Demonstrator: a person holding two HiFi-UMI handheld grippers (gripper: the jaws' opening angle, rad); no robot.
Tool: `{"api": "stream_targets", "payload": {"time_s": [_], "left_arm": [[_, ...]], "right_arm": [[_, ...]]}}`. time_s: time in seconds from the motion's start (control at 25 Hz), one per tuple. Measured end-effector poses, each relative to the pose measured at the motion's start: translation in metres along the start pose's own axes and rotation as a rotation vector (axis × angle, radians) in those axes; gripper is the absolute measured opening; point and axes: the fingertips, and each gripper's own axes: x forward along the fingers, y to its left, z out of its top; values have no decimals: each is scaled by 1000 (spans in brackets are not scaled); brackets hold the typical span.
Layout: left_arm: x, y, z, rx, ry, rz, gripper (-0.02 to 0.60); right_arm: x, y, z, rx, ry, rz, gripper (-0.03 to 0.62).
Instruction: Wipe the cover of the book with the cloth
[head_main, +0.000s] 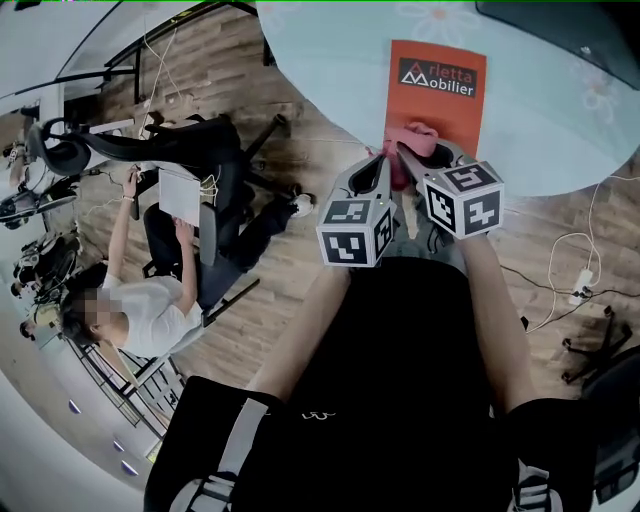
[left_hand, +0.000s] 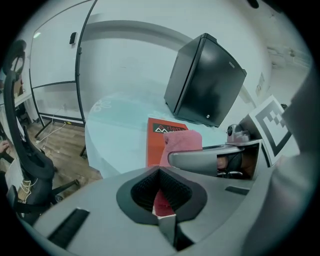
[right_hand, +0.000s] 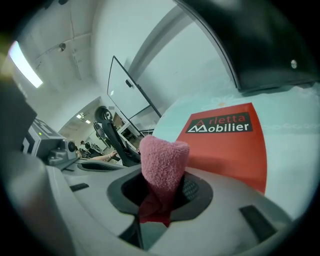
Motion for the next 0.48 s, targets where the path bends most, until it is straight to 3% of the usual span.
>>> {"api": "stream_targets", "payload": {"time_s": [0.48], "left_arm": [[8, -12, 1, -22, -3, -35, 14]], "right_arm": [[-22, -24, 1, 24, -19, -60, 109]]}}
